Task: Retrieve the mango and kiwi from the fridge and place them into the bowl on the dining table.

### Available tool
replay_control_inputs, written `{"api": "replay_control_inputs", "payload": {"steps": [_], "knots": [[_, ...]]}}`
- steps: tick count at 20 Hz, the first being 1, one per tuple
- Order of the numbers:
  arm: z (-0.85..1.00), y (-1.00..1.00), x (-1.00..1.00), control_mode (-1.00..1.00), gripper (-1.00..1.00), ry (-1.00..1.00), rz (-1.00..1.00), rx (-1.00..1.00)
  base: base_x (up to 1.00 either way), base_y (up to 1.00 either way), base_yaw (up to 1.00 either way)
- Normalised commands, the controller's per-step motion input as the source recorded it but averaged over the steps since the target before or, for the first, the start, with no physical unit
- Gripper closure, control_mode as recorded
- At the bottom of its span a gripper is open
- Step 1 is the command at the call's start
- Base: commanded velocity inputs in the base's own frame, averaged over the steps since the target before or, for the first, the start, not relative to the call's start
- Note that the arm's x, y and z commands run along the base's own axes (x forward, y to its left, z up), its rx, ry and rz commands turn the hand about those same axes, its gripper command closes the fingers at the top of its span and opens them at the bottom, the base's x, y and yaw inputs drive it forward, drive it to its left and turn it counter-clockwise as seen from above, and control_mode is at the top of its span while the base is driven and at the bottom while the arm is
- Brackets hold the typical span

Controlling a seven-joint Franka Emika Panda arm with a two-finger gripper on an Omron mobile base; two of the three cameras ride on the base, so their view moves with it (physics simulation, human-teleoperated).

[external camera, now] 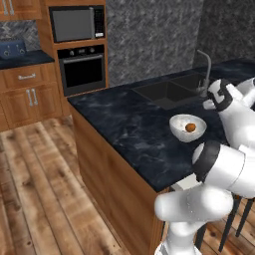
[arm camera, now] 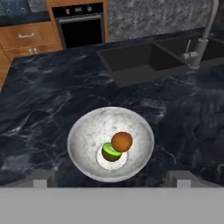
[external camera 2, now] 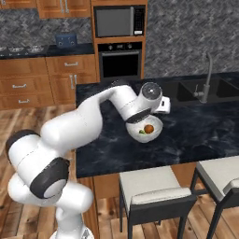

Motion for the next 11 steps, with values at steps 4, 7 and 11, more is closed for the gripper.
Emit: {"api": "replay_control_inputs", "payload": {"steps": [4,7,11], "knots": [[0.62,0.0,-1.0,-1.0,-1.0,-0.3,0.0,-0.04,0.0,0.0,0.0],[0.6,0.0,-1.0,-1.0,-1.0,-0.23,0.0,-0.07,0.0,0.0,0.0],[0.5,0.12,-0.99,-1.0,-1.0,-0.13,0.0,-0.1,0.0,0.0,0.0]]}}
